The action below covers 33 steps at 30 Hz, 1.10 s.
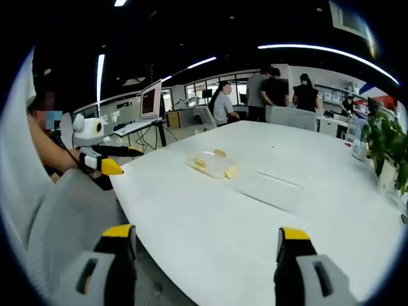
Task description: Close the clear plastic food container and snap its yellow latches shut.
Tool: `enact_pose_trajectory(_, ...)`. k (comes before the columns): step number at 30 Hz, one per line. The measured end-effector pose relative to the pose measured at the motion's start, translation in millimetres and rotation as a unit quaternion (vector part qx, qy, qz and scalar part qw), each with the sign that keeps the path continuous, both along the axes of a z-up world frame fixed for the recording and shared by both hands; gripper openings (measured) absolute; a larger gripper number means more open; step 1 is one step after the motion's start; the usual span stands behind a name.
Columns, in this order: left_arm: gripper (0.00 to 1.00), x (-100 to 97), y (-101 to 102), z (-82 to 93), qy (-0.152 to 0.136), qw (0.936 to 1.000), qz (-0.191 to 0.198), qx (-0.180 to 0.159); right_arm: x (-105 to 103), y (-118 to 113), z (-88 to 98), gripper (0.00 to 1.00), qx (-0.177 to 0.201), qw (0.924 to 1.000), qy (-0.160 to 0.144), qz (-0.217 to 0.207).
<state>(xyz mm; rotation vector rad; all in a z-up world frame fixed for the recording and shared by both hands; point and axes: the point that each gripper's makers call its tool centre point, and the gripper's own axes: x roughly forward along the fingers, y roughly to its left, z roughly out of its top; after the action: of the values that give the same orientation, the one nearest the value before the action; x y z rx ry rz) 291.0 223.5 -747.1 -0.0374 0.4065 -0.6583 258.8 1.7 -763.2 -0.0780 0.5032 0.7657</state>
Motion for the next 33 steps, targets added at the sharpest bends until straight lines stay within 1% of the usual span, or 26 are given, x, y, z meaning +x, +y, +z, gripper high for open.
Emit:
enact_pose_trajectory(6, 0.92, -0.2, 0.5, 0.5, -0.001, 1.0000, 0.002, -0.003, -0.7, -0.4, -1.5, 0.91, -0.005, 1.0000, 0.001, 0.000)
enact_pose_trajectory(11, 0.91, -1.7, -1.5, -0.5, -0.001, 1.0000, -0.005, 0.005, -0.8, -0.8, -2.4, 0.90, -0.005, 1.0000, 0.002, 0.000)
enact_pose_trajectory(16, 0.91, -1.2, 0.0, -0.6, 0.002, 1.0000, -0.001, 0.001, -0.9, -1.2, -2.7, 0.90, -0.006, 1.0000, 0.004, -0.002)
enact_pose_trajectory(22, 0.91, -1.6, -1.0, -0.6, -0.003, 1.0000, -0.004, 0.007, -1.0, -2.1, -3.4, 0.89, -0.008, 1.0000, 0.003, -0.002)
enact_pose_trajectory(25, 0.90, -3.0, -3.8, -1.5, -0.004, 0.9998, -0.011, 0.014, -0.6, -2.7, -2.8, 0.90, -0.006, 1.0000, 0.002, -0.004)
enact_pose_trajectory(33, 0.90, -1.9, -2.2, -2.6, 0.000, 0.9999, -0.007, 0.013, -0.2, -3.7, -2.6, 0.89, -0.007, 1.0000, 0.001, -0.005)
